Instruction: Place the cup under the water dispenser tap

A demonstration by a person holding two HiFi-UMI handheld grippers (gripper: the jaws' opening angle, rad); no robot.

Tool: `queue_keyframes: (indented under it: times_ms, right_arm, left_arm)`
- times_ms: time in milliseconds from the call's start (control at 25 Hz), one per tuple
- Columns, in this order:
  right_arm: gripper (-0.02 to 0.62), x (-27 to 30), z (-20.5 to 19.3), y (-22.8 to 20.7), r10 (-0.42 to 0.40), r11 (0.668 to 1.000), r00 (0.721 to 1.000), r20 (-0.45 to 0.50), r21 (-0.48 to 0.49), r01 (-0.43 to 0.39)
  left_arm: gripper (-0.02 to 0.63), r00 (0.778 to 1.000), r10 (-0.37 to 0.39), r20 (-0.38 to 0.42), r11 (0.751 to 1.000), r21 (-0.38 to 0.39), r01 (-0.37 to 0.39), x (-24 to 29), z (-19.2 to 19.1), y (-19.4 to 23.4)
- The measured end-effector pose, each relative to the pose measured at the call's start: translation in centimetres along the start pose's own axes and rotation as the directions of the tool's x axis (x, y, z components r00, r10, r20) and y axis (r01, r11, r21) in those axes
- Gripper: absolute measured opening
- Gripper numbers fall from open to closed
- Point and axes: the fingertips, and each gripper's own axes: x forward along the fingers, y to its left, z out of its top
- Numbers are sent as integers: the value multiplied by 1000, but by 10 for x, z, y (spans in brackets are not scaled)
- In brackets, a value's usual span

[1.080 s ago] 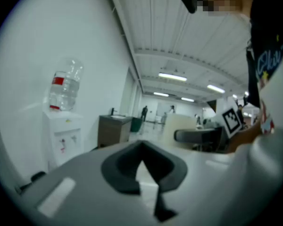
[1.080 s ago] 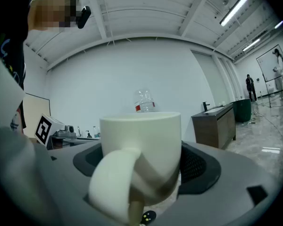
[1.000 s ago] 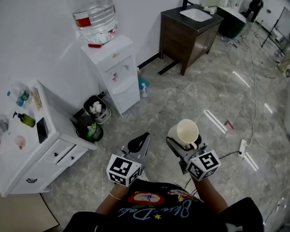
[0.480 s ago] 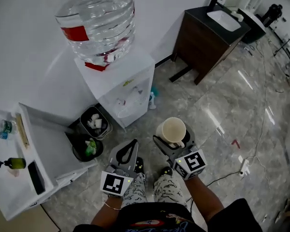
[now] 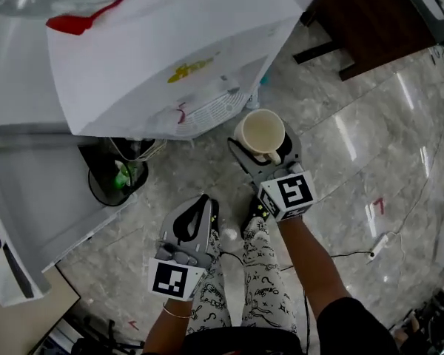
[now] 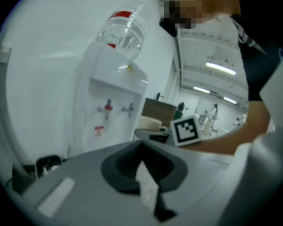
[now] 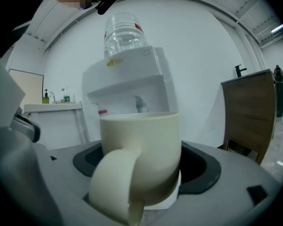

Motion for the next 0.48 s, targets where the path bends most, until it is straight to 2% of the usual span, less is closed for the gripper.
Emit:
queue_keyframes:
  times_ms: [200, 360, 480]
  right_arm:
    - [414, 59, -44, -15, -2, 1000, 1000, -15, -21, 1]
    - [414, 87, -61, -16, 17, 998, 1000, -2, -66, -17]
    - [414, 102, -67, -11, 54, 992, 998, 10, -112, -53]
  left_arm:
    - [-12, 996, 60, -67, 996, -62, -64, 10, -37, 17]
    - [-12, 988, 145, -58, 987, -58, -148, 15, -43, 42]
    - [-12, 984, 169, -53, 984, -54, -172, 20, -42, 50]
